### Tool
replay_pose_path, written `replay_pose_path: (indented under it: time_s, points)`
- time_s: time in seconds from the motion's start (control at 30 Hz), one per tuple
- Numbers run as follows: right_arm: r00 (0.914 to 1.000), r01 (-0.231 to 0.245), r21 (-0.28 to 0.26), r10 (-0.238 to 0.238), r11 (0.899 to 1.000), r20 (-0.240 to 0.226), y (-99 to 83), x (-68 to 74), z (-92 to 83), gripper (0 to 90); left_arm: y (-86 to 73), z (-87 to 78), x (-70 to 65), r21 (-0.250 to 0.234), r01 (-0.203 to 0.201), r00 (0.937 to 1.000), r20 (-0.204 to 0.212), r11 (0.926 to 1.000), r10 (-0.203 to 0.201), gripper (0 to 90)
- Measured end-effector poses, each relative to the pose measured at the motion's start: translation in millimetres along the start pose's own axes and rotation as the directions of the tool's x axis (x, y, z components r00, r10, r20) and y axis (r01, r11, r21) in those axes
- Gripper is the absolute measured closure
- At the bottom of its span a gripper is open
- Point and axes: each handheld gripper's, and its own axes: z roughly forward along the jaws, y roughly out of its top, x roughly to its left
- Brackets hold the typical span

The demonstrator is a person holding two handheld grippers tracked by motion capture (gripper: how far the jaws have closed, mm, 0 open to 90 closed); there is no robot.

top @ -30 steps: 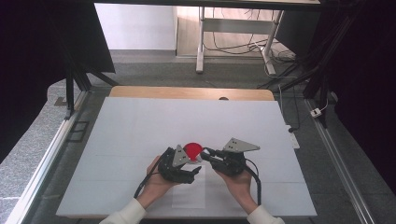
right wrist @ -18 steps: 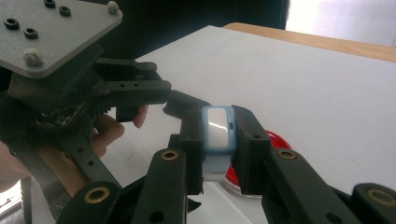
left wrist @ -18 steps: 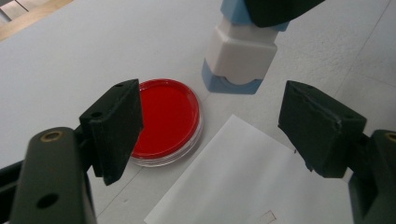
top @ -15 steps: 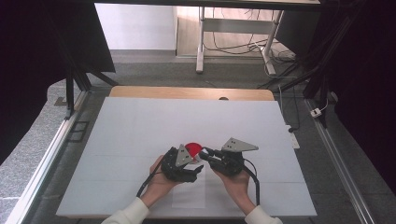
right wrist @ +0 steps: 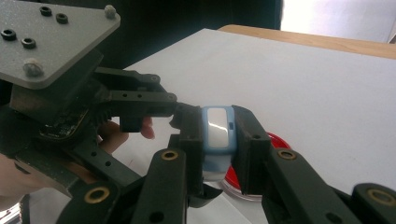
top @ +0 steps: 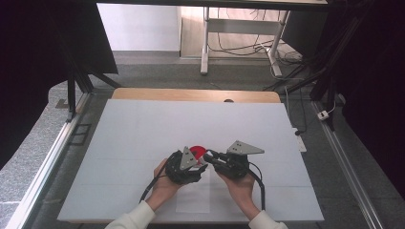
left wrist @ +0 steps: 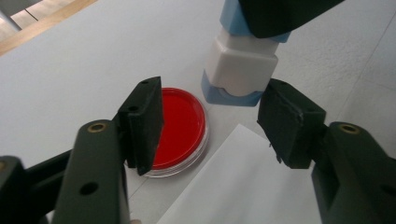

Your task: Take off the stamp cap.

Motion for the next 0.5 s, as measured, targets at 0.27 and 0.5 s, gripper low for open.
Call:
replay_pose_path:
  time_s: [0.27, 0.5]
  points:
    - [1.0, -0.002, -0.001, 0.002, 1.0, 0.0, -0.2, 0.2, -0.3, 75.2, -0.2, 0.6, -1.9, -0.008, -0.013, 0.9999, 0.007, 0.9999, 0.013, 48.7]
    - [0.9999, -0.013, -0.002, 0.013, 1.0, -0.007, -0.6, -1.3, -0.4, 75.2, -0.5, 0.6, -3.0, -0.011, -0.025, 0.9995, 0.018, 0.9996, 0.026, 55.1]
